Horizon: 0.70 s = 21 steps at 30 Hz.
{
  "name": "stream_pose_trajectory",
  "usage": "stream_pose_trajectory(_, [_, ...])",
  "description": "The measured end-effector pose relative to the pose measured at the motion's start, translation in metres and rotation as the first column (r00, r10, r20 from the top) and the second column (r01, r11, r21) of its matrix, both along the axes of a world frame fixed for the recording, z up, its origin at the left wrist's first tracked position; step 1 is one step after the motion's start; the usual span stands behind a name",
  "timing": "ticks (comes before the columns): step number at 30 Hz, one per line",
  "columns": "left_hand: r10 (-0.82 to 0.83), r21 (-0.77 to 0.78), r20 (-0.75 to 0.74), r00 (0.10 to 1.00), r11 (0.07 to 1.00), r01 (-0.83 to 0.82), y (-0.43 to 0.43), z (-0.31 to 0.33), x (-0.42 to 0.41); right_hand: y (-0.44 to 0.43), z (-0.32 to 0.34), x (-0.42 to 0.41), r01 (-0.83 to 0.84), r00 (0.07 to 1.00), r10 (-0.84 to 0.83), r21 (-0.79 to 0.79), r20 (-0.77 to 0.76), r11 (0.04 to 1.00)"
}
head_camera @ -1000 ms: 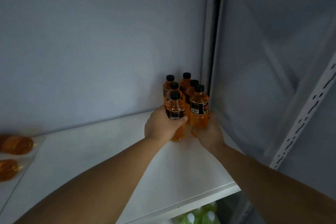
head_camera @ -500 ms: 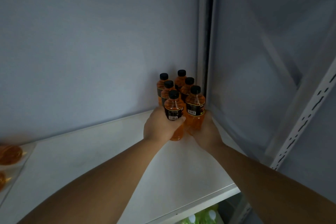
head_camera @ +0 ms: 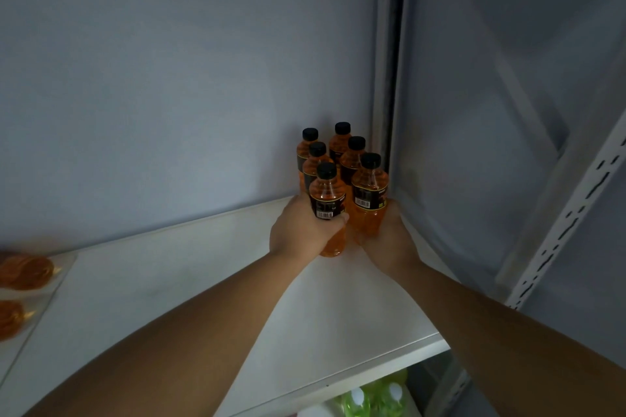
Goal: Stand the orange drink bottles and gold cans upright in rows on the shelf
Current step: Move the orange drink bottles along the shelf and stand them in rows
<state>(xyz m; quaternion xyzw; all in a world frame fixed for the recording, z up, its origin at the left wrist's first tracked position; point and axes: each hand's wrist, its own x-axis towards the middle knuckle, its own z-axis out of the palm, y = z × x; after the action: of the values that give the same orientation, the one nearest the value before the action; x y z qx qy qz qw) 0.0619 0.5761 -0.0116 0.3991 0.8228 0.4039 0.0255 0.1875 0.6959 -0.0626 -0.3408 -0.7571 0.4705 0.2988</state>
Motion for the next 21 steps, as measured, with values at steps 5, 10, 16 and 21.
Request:
stream_pose_trajectory(5, [-0.073, -0.009, 0.067, 0.995, 0.997, 0.074, -0.002, 0.001, 0.0, 0.0, 0.004, 0.001, -0.036, 0.999, 0.036, -0.039, -0.011, 0.999])
stream_pose_trajectory(10, [-0.068, -0.122, 0.098, 0.993, 0.989, 0.079, -0.014, -0.006, 0.002, -0.006, -0.002, 0.009, -0.014, 0.998, 0.015, -0.019, 0.064, 1.0])
stream_pose_trajectory(16, [-0.013, -0.317, -0.014, 1.0, 0.948, 0.008, -0.046, -0.014, 0.002, -0.024, -0.005, 0.025, 0.092, 0.963, -0.116, 0.111, 0.242, 0.99])
stream_pose_trajectory(21, [-0.07, -0.463, -0.038, 0.997, 0.885, 0.044, -0.095, -0.012, -0.007, -0.062, -0.003, 0.03, 0.109, 0.89, -0.223, 0.287, 0.399, 0.952])
